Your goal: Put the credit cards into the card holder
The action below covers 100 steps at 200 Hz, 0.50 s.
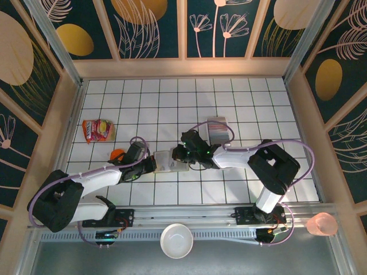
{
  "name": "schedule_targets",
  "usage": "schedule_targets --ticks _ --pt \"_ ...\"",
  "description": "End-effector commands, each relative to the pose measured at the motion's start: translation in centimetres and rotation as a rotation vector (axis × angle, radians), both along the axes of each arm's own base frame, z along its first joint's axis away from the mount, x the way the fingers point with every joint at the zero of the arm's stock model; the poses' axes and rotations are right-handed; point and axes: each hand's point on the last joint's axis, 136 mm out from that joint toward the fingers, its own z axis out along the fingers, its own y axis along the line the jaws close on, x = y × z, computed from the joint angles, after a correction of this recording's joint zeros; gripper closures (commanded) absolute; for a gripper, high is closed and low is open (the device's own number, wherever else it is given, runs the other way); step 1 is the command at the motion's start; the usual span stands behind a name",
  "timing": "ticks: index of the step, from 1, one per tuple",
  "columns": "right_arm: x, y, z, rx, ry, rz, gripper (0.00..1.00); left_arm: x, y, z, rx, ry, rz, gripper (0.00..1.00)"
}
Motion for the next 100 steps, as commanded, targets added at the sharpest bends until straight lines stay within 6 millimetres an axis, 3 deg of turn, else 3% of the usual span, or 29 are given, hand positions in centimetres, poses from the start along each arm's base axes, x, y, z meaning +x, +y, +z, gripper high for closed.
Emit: schedule_targets --ticks 1,100 --pt "0.2 -0.9 -0.5 -0.022 0.002 -0.028 1.0 -0.4 0.3 -0.3 0.02 0.006 -0.005 0.97" --pt "-0.2 0.6 -0.2 0.07 0.021 0.007 1.0 -0.4 0.3 -0.3 0.02 0.007 -0.005 0.98"
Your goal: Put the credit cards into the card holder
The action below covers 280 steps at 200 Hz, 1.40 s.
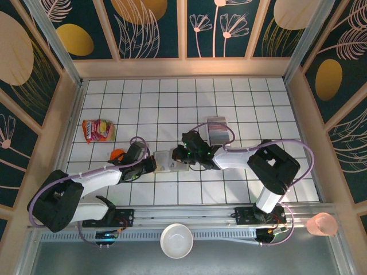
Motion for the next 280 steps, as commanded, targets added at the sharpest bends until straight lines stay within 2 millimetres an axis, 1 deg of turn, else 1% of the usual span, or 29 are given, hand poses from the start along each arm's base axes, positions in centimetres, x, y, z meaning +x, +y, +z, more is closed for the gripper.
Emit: schedule_targets --ticks 1,31,48,78,116,171,211,280 --pt "0.0 0.4 -0.2 0.034 0.011 0.0 1.0 -0.4 0.3 -0.3 0.02 0.007 -0.005 0.98" --pt "-0.2 0.5 -0.9 0.036 0.031 0.006 1.0 -0.5 0.4 -0.5 0.022 0.011 -0.004 0.98" --pt "-0.4 0.6 -0.9 0.051 0.037 0.007 1.0 -0.5 0.5 -0.5 0.025 0.012 -0.004 0.98" --pt "-0.6 0.5 -1.1 0.052 0.052 0.001 1.0 -0.5 0.5 -0.5 0.025 0.012 -0.004 0.98" --pt "-1.0 0.2 -1.9 0.045 0.074 0.001 1.0 -0.5 0.4 -0.5 0.022 0.011 -0.005 0.98" --pt "-0.7 1.3 -1.5 0.078 0.063 0.029 1.0 -0.6 0.5 -0.5 0.022 0.011 -0.005 0.98" --pt "-0.1 1.1 -1.4 0.071 0.048 0.034 1.0 -0.6 0.4 -0.6 0.019 0.013 -0.005 0.99" --pt "0.4 1.4 -1.4 0.09 0.049 0.066 1.0 -0.5 0.3 -0.4 0.016 0.008 -0.007 0.99"
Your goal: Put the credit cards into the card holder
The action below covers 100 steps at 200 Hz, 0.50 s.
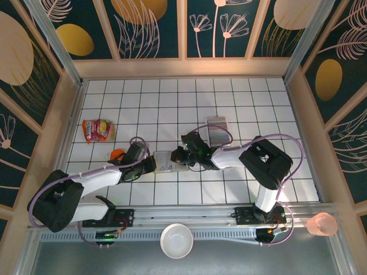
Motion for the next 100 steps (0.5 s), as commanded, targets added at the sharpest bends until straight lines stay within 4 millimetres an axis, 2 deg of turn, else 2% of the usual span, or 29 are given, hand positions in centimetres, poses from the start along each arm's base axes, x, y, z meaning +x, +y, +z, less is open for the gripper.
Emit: schedule_targets --ticks 1,54,100 --pt "0.7 0.7 0.5 0.026 -0.025 0.023 1.0 -0.5 0.3 -0.3 0.013 0.008 -0.009 0.99" --pt "-0.1 1.3 0.1 0.05 -0.002 0.066 1.0 -0.5 0.2 -0.2 0.012 0.005 -0.009 0.99" --pt "-0.6 0.7 -0.3 0.015 0.004 0.083 1.0 -0.5 0.3 -0.2 0.013 0.006 -0.006 0.99"
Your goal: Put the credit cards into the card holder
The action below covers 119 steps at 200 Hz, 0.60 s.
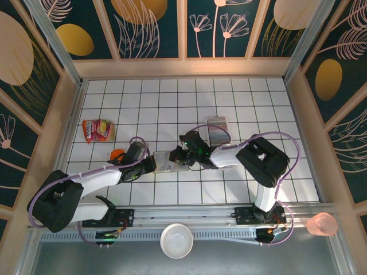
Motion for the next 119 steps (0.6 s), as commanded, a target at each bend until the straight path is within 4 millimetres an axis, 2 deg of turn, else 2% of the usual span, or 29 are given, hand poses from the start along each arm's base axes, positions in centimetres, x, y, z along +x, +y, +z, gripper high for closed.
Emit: schedule_targets --ticks 1,20,75,108,119 --pt "-0.3 -0.2 -0.2 -0.022 -0.011 0.032 1.0 -0.5 0.3 -0.3 0.014 0.008 -0.005 0.99" --pt "-0.1 -0.2 -0.4 -0.041 -0.013 0.032 1.0 -0.6 0.4 -0.3 0.012 0.009 -0.006 0.99" --pt "0.4 1.4 0.0 -0.031 -0.028 0.039 1.0 -0.8 0.5 -0.3 0.011 0.005 -0.002 0.99" --pt "0.7 1.0 -0.2 -0.073 -0.035 0.028 0.86 -0.8 0.5 -0.3 0.01 0.005 -0.003 0.99" --pt "0.7 0.8 -0.3 -0.095 -0.039 0.023 0.78 -0.8 0.5 -0.3 0.009 0.006 -0.004 0.99"
